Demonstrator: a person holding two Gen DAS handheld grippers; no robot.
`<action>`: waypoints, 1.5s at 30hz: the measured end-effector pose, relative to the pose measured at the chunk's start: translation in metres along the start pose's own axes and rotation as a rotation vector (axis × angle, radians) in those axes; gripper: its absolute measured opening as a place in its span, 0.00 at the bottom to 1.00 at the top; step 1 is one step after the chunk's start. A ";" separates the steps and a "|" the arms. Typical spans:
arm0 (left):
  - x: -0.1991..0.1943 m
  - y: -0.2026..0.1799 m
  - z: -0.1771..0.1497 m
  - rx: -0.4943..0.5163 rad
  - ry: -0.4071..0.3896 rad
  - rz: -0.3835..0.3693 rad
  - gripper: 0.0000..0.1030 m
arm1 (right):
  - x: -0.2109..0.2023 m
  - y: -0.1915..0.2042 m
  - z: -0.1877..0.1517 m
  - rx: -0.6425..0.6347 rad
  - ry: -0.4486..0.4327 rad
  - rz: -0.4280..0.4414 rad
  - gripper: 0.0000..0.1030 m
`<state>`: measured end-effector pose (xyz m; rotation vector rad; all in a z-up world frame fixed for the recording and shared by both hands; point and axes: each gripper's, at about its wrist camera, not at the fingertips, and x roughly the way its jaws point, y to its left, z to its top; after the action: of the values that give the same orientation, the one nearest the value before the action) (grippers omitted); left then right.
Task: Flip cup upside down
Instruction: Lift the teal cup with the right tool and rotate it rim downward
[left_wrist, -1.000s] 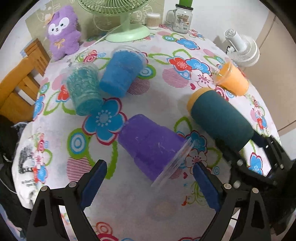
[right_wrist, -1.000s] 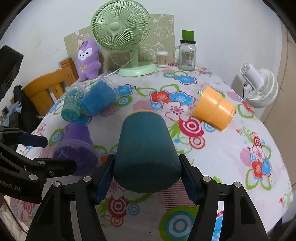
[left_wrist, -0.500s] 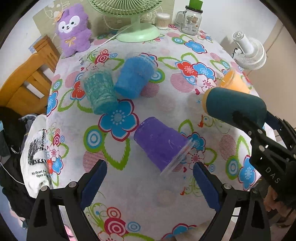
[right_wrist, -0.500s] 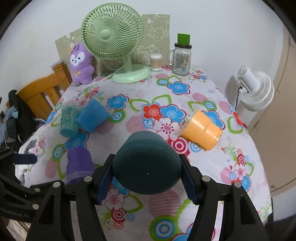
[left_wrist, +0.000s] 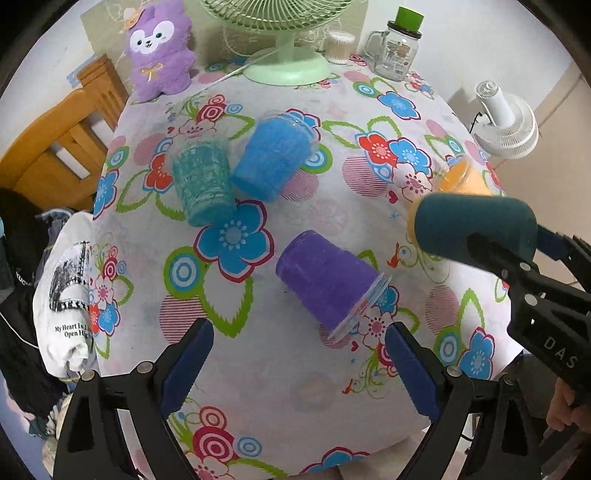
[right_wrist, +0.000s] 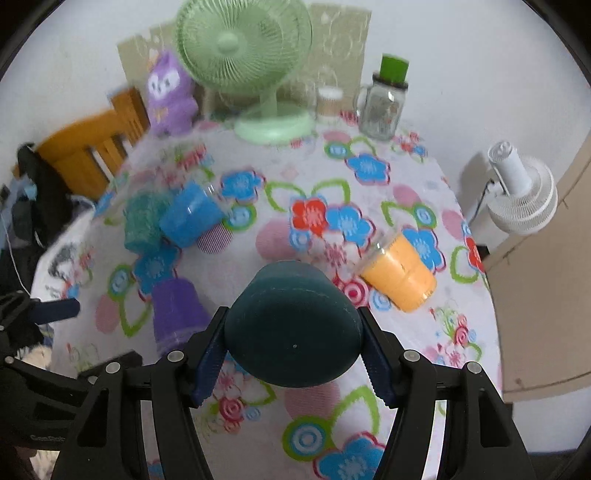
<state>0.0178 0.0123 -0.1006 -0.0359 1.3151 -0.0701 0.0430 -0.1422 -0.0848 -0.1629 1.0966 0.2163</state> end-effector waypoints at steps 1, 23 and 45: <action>0.001 0.000 0.001 0.001 -0.001 0.005 0.93 | 0.001 -0.001 0.001 0.004 0.014 0.006 0.66; 0.011 -0.002 0.008 -0.029 -0.016 0.002 0.92 | 0.021 0.012 0.015 -0.198 0.178 0.001 0.66; 0.027 0.022 0.018 -0.127 0.014 -0.017 0.92 | 0.068 0.027 0.037 -0.269 0.290 0.030 0.66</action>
<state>0.0428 0.0325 -0.1239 -0.1550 1.3318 -0.0016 0.0976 -0.1014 -0.1292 -0.4292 1.3561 0.3760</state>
